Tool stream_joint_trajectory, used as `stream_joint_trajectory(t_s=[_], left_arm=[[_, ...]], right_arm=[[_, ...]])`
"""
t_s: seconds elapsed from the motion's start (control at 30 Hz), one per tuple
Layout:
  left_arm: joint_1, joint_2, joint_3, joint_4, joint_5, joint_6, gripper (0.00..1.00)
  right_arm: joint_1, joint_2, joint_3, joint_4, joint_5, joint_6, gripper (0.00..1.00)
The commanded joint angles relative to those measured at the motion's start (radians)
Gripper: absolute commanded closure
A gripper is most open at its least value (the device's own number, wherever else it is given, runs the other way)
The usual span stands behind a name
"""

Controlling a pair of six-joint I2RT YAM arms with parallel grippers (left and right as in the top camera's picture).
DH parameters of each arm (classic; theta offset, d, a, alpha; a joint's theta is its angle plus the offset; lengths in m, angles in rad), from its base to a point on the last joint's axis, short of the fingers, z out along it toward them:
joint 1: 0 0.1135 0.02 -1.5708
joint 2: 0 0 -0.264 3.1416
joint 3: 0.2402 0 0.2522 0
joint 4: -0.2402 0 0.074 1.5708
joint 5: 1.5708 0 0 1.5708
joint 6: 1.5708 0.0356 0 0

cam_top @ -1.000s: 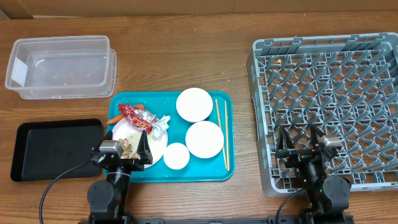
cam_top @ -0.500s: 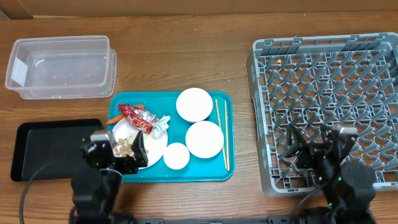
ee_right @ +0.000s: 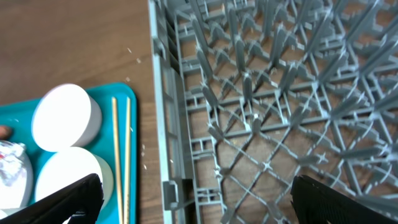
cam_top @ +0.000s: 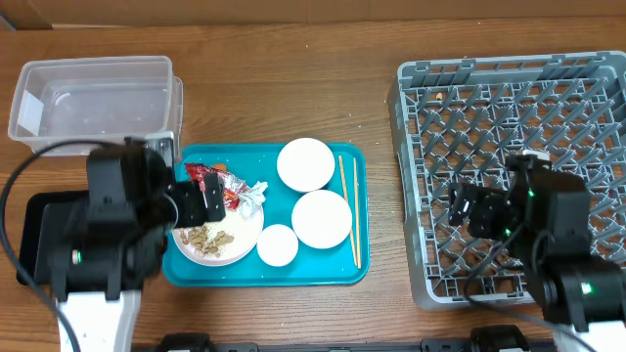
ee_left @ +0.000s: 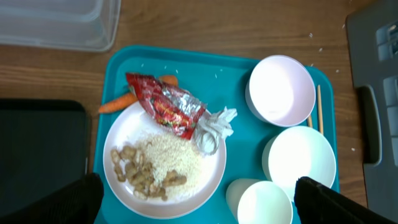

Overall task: Sort waste into correct bins and load items into the dishwasher
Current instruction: 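Grasp the white tissue on the plate with the left gripper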

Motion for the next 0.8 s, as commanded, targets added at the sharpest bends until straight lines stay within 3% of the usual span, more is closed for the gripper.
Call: stream_joint_trajectory(t_s=[0.0,0.23,0.47,0.77], left_arm=[[-0.006,0.079,0.058,-0.02,0.024,0.014,0.0],[-0.007,0.223,0.058,0.018,0.155,-0.016,0.0],[-0.053,0.423,0.058,0.044,0.158,-0.077,0.0],[-0.126,0.669,0.058,0.064,0.158,-0.12,0.15]], right_arm=[[-0.006,0.045,0.032,-0.015,0.006,-0.006,0.0],[-0.006,0.084,0.032,-0.018,0.017,-0.006,0.0],[-0.006,0.084,0.032,-0.016,0.017,-0.006,0.0],[-0.006,0.084,0.032,-0.016,0.017,-0.006,0.0]])
